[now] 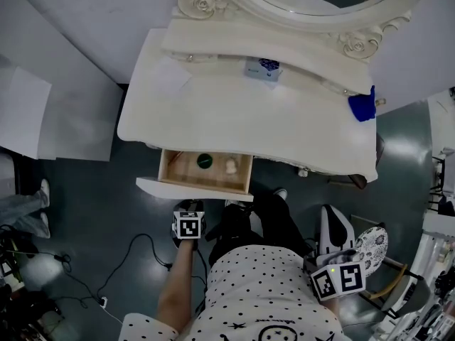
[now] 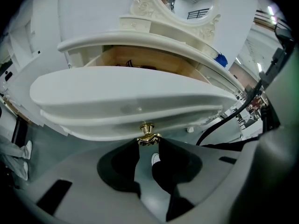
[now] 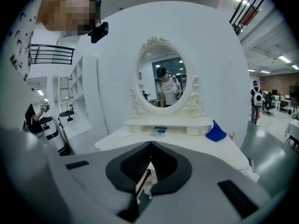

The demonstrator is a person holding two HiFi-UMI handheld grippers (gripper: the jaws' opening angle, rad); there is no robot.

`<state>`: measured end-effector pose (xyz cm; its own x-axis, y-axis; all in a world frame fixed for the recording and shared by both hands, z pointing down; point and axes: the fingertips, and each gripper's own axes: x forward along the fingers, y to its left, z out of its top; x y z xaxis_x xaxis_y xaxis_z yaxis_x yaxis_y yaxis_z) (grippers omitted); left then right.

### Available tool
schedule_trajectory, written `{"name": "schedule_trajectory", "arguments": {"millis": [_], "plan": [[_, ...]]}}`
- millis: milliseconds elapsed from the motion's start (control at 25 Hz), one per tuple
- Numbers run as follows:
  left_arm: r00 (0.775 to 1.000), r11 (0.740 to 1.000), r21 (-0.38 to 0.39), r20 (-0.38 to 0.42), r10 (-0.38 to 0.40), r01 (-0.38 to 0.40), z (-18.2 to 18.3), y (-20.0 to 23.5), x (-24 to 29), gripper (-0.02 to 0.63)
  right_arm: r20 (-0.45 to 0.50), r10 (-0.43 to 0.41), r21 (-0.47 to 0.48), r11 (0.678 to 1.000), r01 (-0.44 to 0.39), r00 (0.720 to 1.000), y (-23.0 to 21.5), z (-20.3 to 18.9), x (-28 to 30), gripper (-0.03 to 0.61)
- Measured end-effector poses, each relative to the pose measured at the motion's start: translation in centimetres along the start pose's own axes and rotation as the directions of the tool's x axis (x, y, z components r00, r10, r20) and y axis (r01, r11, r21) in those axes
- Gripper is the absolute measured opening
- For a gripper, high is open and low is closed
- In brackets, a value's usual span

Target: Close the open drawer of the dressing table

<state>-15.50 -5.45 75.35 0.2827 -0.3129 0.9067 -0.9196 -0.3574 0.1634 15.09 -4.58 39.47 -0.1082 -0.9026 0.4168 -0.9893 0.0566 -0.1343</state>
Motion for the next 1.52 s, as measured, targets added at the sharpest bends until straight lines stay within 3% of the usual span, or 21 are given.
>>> {"name": "schedule_trajectory", "arguments": {"millis": [1520], "plan": [[0.999,0.998,0.056,0.045,-0.013,0.011,10.3,0.7,3.9,0.135,0.031,-0.121,0.053,0.991,0.119,0.992,-3.3,1.1,-0.6,0.008]]}}
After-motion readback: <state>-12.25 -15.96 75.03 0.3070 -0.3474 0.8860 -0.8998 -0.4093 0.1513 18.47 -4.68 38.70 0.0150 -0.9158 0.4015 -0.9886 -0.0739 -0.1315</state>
